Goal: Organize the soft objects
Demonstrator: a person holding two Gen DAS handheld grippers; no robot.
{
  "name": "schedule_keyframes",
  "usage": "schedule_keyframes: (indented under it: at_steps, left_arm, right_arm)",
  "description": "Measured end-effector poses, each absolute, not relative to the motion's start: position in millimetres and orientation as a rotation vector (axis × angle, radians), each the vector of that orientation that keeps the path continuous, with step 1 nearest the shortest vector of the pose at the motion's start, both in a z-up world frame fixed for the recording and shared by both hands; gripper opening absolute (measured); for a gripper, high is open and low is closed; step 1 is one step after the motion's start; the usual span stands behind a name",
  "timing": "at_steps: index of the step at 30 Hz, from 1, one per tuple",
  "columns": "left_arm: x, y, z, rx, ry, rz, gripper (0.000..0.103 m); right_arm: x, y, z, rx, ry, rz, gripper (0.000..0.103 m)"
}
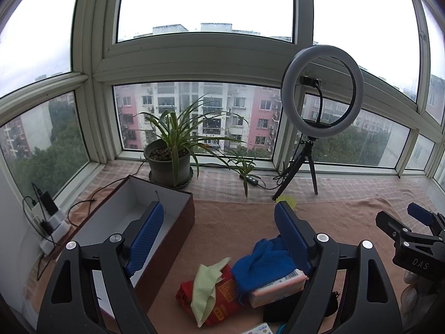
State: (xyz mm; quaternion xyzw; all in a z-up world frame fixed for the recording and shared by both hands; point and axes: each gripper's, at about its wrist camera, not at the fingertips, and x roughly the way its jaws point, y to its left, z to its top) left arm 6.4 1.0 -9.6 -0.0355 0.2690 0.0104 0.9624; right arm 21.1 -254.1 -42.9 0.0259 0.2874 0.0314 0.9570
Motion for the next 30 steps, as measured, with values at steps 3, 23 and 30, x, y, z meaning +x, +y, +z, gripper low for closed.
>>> schedule_keyframes:
  at_steps: [3,23,30]
  left_arm:
    - [7.6,1.2,-11.6,-0.071,0.551,0.022,0.082]
    - [-2.8,19.1,-30.9,-0.094,0.623,0.062,0.082]
    - [-14.0,22.5,-45.3,-0.109,0.675,0.055,0.082]
  right_arm:
    - [22.0,-254.8,-44.2,0.054,0.589,0.063,0.102]
    - [18.8,-268.8,-58.3,0.057,0.654,0.1,0.102]
    - [13.0,-284.6,-78.4,0.075,0.716,0.127,0.102]
